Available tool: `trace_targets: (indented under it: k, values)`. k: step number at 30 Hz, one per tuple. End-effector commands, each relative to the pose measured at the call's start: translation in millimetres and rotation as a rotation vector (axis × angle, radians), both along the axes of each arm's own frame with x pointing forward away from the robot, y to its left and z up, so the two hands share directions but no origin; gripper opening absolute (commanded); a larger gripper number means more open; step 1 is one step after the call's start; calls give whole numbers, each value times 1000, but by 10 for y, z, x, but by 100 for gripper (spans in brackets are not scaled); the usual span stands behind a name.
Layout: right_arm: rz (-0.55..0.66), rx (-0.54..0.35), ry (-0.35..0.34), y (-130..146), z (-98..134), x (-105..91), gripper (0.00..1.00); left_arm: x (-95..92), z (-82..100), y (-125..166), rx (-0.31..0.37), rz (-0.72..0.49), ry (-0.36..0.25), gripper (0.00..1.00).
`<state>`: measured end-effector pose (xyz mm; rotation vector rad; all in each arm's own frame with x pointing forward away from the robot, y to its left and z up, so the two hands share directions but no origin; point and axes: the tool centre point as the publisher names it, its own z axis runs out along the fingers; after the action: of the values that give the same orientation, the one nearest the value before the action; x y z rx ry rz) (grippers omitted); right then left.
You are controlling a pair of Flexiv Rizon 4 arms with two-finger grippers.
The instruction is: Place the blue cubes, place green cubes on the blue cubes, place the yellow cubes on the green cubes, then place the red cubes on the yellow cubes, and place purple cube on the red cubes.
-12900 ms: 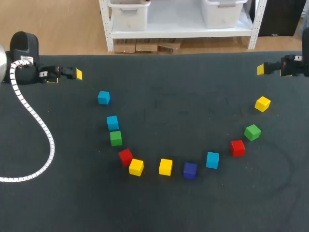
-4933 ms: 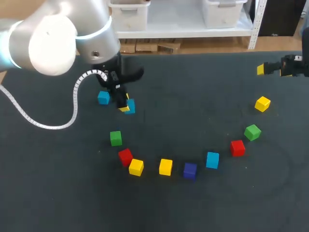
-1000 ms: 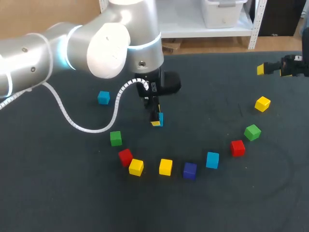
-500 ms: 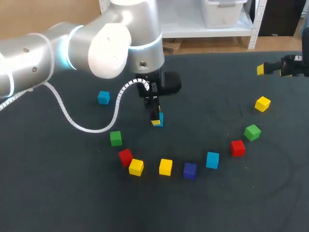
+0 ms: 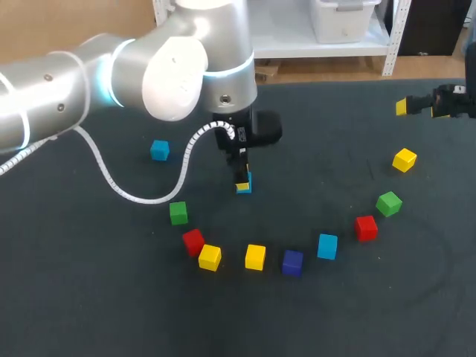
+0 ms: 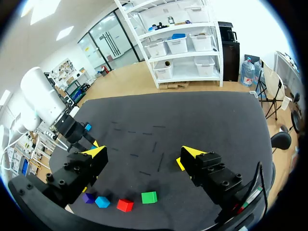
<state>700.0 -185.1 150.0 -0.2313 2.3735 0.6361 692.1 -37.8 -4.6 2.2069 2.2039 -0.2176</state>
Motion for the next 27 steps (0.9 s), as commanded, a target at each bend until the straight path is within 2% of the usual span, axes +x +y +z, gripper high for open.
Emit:
trace_targets:
  k: [1, 13, 15, 17, 20, 23, 27]
  values:
    - [0, 0, 0, 0, 0, 0, 100, 28, -5, -12, 9, 1, 4, 32]
    - [0, 0, 0, 0, 0, 0, 100, 38, 1, -11, 20, 13, 0, 48]
    - [0, 0, 0, 0, 0, 0, 100, 44, 13, -10, 17, 14, 1, 54]
    - [0, 0, 0, 0, 0, 0, 100, 51, 36, -5, 6, 17, 3, 71]
    - [0, 0, 0, 0, 0, 0, 100, 77, 102, 21, -22, 29, -6, 79]
    - [0, 0, 0, 0, 0, 0, 100, 138, 202, 83, -47, 47, -32, 95]
    - [0, 0, 0, 0, 0, 0, 100, 242, 302, 219, -73, 73, -50, 100]
